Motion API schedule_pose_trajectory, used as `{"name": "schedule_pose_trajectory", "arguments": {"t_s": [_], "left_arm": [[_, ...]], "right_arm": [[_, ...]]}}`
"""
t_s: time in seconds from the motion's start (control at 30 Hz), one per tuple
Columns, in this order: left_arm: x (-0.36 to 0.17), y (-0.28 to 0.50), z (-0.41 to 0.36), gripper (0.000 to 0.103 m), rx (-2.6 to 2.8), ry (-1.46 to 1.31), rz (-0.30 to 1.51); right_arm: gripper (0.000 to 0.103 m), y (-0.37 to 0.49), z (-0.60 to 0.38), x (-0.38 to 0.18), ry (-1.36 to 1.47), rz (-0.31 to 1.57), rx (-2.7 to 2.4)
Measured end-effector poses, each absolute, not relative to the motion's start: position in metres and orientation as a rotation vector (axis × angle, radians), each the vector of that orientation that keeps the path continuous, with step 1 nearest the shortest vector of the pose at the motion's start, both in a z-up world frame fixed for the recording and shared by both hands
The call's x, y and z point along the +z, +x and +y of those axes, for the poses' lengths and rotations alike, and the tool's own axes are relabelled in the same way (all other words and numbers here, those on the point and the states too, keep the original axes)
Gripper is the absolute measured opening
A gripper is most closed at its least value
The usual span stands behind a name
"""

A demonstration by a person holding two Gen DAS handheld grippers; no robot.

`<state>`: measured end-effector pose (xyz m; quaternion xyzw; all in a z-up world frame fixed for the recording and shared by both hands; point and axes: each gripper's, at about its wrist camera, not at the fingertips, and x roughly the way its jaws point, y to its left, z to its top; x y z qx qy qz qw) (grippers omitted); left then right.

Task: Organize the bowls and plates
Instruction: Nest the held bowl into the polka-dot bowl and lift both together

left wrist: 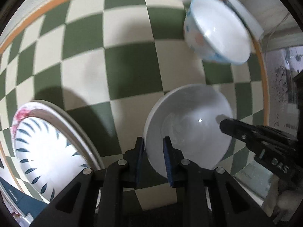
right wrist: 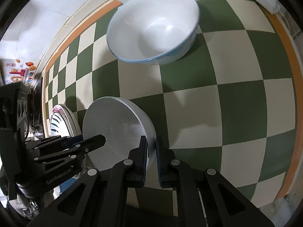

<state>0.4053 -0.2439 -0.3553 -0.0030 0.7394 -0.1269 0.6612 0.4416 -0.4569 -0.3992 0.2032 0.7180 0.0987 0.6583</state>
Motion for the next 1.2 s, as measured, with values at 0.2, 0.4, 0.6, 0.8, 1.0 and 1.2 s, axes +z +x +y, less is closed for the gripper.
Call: {"name": "schedule_pose_trajectory", "arguments": {"t_s": [0.2, 0.4, 0.6, 0.8, 1.0, 1.2], "left_arm": [[-0.293, 0.437, -0.243, 0.036, -0.296, -0.063, 1.489], [-0.301, 0.494, -0.262, 0.036, -0.302, -0.082, 1.486], [-0.336, 0.531, -0.284, 0.036, -0.304, -0.081, 1.562], [-0.374, 0.54, -0.298, 0.026, -0.336, -0.091, 1.64], [-0.37, 0.535, -0.305, 0.02, -0.376, -0.086, 1.629], [-0.357, 0.532, -0.308, 0.02, -0.381, -0.048, 1.604]], "right_arm": [[0.053, 0.455, -0.491, -0.364, 0.528, 1.515, 0.244], [0.066, 0.492, -0.53, -0.338, 0.546, 1.391, 0.17], [0.066, 0.529, -0.547, -0.371, 0.621, 1.435, 0.145], [0.04, 0.543, -0.542, -0.405, 0.642, 1.483, 0.148], [0.013, 0.544, -0.538, -0.414, 0.634, 1.475, 0.107], [0.012, 0.544, -0.529, -0.407, 0.602, 1.475, 0.084]]}}
